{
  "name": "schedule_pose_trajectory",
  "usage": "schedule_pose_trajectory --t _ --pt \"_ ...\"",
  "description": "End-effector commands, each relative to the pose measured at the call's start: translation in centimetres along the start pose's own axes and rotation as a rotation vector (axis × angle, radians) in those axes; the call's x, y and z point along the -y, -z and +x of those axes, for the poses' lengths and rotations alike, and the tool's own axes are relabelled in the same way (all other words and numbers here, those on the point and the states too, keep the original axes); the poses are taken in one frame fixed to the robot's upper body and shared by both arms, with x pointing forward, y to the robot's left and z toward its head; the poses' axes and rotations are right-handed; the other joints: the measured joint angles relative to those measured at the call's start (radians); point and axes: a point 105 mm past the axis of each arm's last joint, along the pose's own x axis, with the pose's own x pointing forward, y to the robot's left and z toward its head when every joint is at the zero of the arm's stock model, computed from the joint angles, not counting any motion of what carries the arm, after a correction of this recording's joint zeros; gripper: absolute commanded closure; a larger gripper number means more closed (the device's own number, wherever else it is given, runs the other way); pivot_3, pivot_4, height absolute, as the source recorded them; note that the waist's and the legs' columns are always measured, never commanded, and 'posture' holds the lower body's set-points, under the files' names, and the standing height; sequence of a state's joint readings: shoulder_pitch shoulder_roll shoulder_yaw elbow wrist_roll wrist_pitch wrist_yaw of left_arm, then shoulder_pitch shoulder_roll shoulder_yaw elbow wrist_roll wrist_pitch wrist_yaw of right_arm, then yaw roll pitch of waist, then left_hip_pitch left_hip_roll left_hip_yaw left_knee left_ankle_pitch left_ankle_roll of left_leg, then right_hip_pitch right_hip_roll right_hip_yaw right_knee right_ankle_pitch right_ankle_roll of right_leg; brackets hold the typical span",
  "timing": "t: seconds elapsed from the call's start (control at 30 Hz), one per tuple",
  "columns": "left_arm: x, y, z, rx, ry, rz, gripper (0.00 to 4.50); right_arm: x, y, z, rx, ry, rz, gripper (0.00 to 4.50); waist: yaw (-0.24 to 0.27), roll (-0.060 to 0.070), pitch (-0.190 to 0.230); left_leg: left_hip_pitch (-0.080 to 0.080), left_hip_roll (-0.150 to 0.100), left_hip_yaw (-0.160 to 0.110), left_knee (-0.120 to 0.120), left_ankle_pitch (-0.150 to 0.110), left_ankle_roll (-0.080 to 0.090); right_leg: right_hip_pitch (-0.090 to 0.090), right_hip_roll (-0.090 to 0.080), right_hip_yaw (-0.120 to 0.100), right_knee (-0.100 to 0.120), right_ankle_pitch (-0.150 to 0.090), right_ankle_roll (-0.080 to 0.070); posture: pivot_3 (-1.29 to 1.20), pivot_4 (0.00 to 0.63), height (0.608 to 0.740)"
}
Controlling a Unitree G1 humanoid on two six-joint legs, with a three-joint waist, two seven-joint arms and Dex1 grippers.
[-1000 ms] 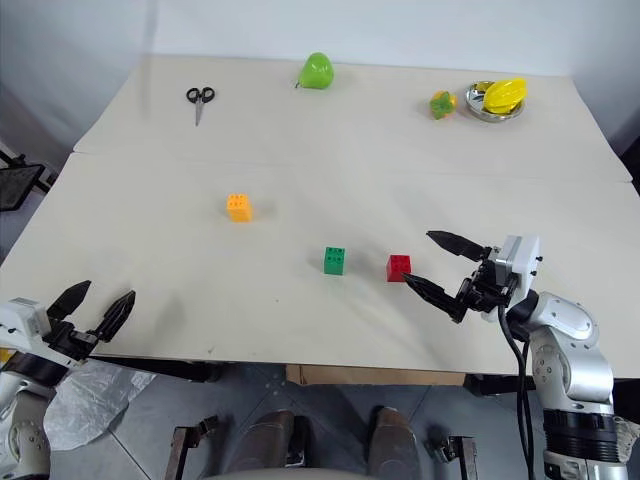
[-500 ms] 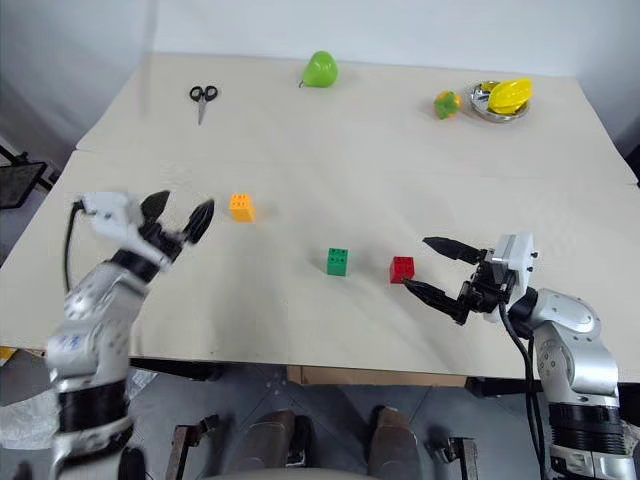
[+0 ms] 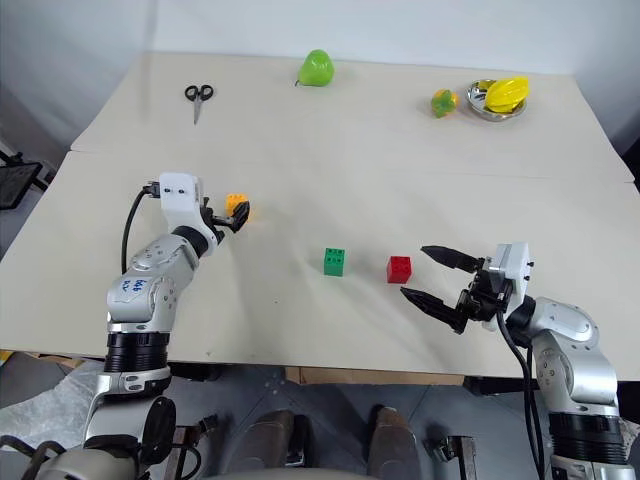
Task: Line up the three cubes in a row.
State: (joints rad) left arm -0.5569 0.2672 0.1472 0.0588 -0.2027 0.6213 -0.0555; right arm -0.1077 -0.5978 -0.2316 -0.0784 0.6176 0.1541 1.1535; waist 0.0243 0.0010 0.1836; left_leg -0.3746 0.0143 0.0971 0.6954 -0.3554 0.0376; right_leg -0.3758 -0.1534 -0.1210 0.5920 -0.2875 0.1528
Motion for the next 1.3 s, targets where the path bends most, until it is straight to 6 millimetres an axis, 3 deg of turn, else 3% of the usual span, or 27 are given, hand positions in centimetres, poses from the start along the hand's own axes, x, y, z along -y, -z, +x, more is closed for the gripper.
schedule_pose_trajectory --t 0.03,0.13,0.23,0.5,0.63,0.77,0.97,1.1,1.3 --pt "0.9 -0.2 0.3 -0.001 0.022 0.038 0.01 -0.2 -1.1 0.1 0.046 0.001 -0.04 0.0 0.003 0.0 0.0 0.0 0.0 0.0 0.0 0.0 0.0 0.0 0.0 0.0 0.0 0.0 0.0 0.0 0.15 0.74" --pt "0.9 -0.2 0.6 -0.007 0.021 0.044 0.01 -0.4 -1.0 0.2 0.045 -0.007 -0.041 0.0 0.002 0.0 0.0 0.0 0.0 0.0 0.001 0.0 0.0 0.0 0.0 0.0 0.0 0.0 0.0 0.0 0.15 0.74" --pt "0.9 0.0 0.8 -0.025 0.035 0.051 0.59 -0.4 -1.1 0.3 0.049 -0.007 -0.042 0.0 0.002 0.0 0.0 0.0 0.0 0.0 0.001 0.0 -0.001 0.0 0.001 0.0 0.0 0.0 0.0 0.0 0.15 0.74" --pt "0.3 0.2 0.8 -0.071 0.189 0.088 3.05 -0.9 -0.2 0.0 0.041 0.003 -0.029 0.0 0.003 0.0 0.0 0.0 0.001 0.0 0.001 0.0 -0.001 0.0 0.001 0.0 0.0 0.0 0.0 0.0 0.15 0.74" --pt "1.9 -0.8 -0.9 -0.012 0.555 0.133 3.04 -0.8 -0.1 -0.3 0.038 0.017 -0.029 0.0 -0.002 0.0 0.0 0.0 0.001 0.001 0.001 0.0 -0.001 0.0 0.001 0.0 0.001 0.0 0.0 0.0 0.15 0.74" --pt "1.7 -1.9 -3.9 0.053 0.955 0.344 3.04 -0.8 -0.2 -1.4 -0.005 0.0 -0.03 0.0 -0.003 0.0 0.0 0.0 0.002 0.002 0.0 0.0 -0.003 -0.001 0.003 0.001 0.0 -0.001 -0.001 0.0 0.15 0.74" --pt "1.9 -0.1 -5.6 0.024 1.328 0.558 3.04 -1.5 -0.4 -4.0 -0.107 -0.053 -0.028 0.0 0.003 0.0 0.0 0.0 0.002 0.01 0.001 -0.001 -0.002 -0.001 0.003 0.0 0.0 -0.001 -0.002 0.0 0.15 0.74" --pt "3.3 0.4 -4.6 0.023 1.382 0.6 3.04 -1.7 0.1 -5.2 -0.106 -0.05 -0.029 0.0 0.0 -0.001 0.0 -0.001 0.002 0.01 0.001 -0.001 -0.002 -0.001 0.003 0.0 0.0 -0.001 -0.001 0.0 0.15 0.74" --pt "4.6 1.3 -2.8 -0.002 1.336 0.645 3.04 -2.7 0.4 -4.2 -0.043 -0.086 -0.029 0.0 -0.005 -0.001 0.001 -0.001 0.002 0.011 0.001 -0.001 -0.001 -0.002 0.003 0.0 0.0 0.0 -0.001 0.0 0.15 0.74"
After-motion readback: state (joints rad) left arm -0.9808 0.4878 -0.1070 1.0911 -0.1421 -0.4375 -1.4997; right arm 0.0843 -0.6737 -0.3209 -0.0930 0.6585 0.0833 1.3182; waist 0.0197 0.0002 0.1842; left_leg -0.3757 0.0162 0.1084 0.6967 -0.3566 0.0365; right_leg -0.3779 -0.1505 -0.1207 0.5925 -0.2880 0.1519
